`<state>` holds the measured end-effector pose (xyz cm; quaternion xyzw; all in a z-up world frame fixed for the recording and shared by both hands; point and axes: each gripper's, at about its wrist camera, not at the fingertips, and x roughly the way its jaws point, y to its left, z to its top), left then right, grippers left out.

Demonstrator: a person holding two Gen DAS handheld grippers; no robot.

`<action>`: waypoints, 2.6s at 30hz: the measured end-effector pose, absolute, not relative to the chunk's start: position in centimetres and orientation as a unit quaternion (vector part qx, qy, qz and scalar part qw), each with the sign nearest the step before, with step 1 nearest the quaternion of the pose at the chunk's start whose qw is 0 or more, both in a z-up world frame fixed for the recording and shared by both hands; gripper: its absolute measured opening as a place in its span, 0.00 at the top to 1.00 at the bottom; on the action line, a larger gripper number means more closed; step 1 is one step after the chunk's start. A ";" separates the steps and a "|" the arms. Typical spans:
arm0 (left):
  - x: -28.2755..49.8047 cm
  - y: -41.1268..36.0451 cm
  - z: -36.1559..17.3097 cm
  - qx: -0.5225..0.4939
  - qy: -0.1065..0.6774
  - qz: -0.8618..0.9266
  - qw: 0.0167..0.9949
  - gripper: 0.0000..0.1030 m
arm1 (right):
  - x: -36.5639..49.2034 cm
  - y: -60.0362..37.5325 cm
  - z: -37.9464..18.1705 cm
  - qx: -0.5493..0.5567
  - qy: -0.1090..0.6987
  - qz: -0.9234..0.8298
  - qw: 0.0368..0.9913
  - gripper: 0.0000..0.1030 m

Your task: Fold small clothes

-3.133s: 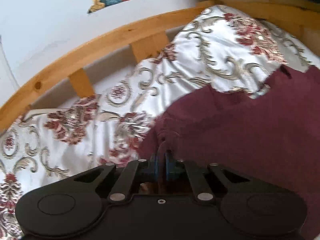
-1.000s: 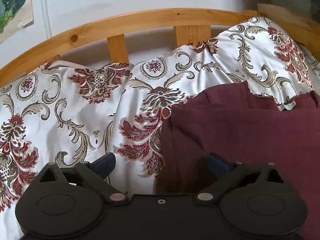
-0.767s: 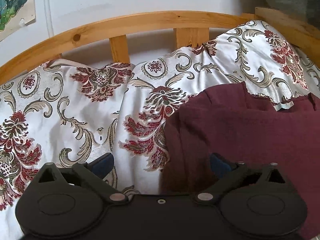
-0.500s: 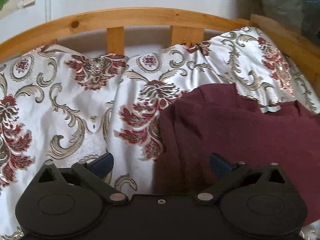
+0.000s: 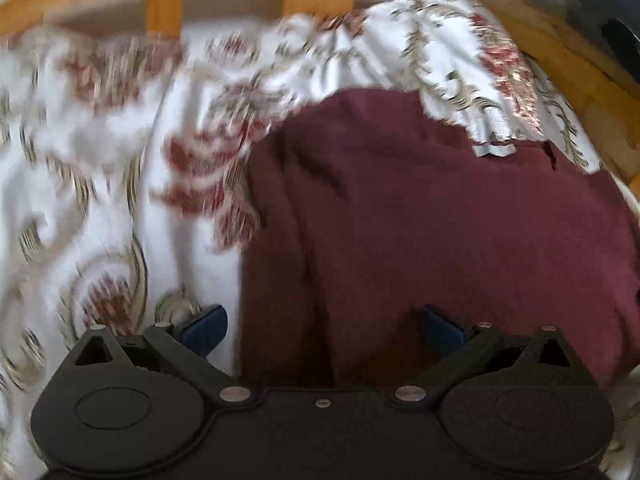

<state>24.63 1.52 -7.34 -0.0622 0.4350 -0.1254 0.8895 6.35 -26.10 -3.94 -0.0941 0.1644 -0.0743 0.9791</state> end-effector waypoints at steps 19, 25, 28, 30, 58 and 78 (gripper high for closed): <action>24.4 1.5 -8.1 -0.064 0.431 -0.121 0.892 0.01 | 8.7 -20.0 -7.2 -0.133 0.210 -0.037 0.968 0.00; 24.3 1.6 -8.1 -0.065 0.431 -0.121 0.892 0.01 | 8.8 -20.8 -7.2 -0.103 0.222 -0.029 0.969 0.00; 24.3 1.5 -8.1 -0.063 0.431 -0.120 0.892 0.00 | 8.7 -20.8 -7.2 -0.104 0.222 -0.030 0.969 0.00; 24.3 1.5 -8.1 -0.063 0.431 -0.120 0.892 0.00 | 8.7 -20.8 -7.2 -0.104 0.221 -0.029 0.969 0.00; 24.2 1.4 -8.4 -0.061 0.413 -0.115 0.902 0.01 | 8.8 -20.8 -7.1 -0.105 0.222 -0.027 0.969 0.00; 23.8 2.0 -7.8 -0.115 0.429 -0.117 0.888 0.32 | 8.8 -20.8 -7.2 -0.102 0.223 -0.025 0.969 0.00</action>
